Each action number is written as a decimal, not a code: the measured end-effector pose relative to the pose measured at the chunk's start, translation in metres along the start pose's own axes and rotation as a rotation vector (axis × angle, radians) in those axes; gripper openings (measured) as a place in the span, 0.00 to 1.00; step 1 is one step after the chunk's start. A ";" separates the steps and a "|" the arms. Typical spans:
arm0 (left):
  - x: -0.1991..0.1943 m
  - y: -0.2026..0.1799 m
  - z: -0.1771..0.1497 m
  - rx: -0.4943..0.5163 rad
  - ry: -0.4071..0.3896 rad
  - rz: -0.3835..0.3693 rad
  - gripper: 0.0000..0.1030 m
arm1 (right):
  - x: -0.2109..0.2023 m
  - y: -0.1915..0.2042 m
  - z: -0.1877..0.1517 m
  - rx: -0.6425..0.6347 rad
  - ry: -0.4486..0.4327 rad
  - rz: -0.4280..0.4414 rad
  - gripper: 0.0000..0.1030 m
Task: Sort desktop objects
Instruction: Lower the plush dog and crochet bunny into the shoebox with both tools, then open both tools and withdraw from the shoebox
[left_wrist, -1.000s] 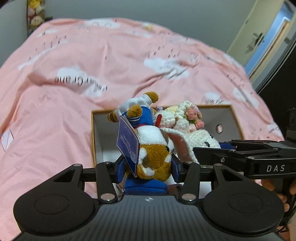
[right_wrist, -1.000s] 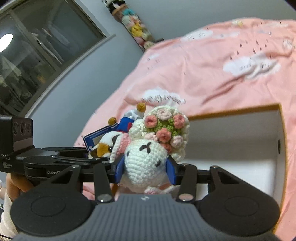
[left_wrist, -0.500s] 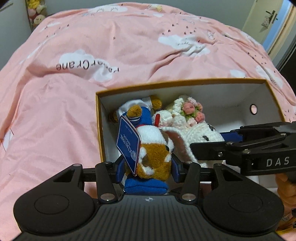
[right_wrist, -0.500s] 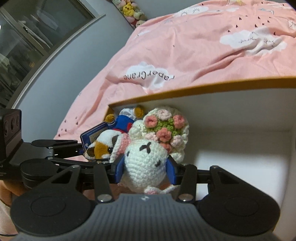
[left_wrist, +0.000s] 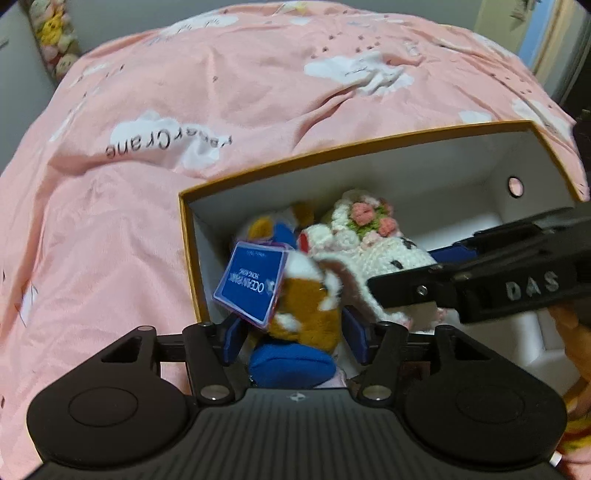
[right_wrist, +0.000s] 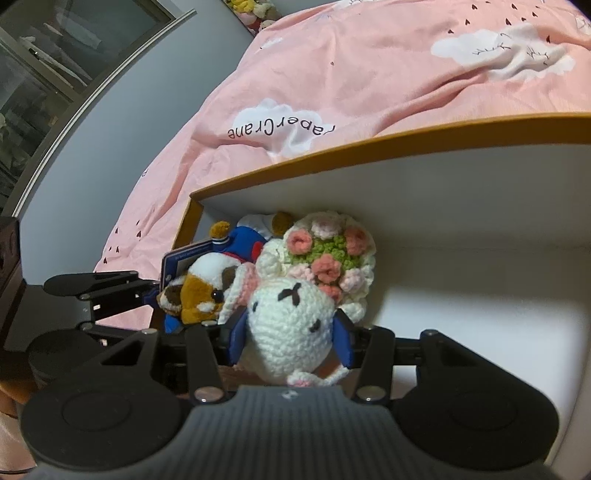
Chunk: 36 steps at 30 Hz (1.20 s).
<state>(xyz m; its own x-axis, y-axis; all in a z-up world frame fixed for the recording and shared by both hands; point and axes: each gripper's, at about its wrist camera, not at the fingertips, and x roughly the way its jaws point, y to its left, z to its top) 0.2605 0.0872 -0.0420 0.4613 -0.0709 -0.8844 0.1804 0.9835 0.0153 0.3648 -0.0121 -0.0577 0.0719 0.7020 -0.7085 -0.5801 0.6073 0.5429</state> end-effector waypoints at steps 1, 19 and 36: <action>-0.003 0.001 0.000 0.001 -0.004 -0.006 0.64 | 0.002 -0.001 0.002 0.007 0.003 0.001 0.49; 0.006 -0.005 -0.002 0.043 0.034 0.021 0.40 | -0.006 -0.020 -0.005 0.159 0.078 -0.015 0.52; -0.007 0.011 -0.013 -0.001 -0.042 -0.055 0.42 | 0.026 0.007 -0.012 -0.066 0.125 -0.080 0.55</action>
<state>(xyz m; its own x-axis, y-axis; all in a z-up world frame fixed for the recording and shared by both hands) 0.2476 0.1008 -0.0417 0.4865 -0.1320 -0.8637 0.2059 0.9780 -0.0335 0.3533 0.0058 -0.0777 0.0212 0.5979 -0.8013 -0.6290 0.6310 0.4542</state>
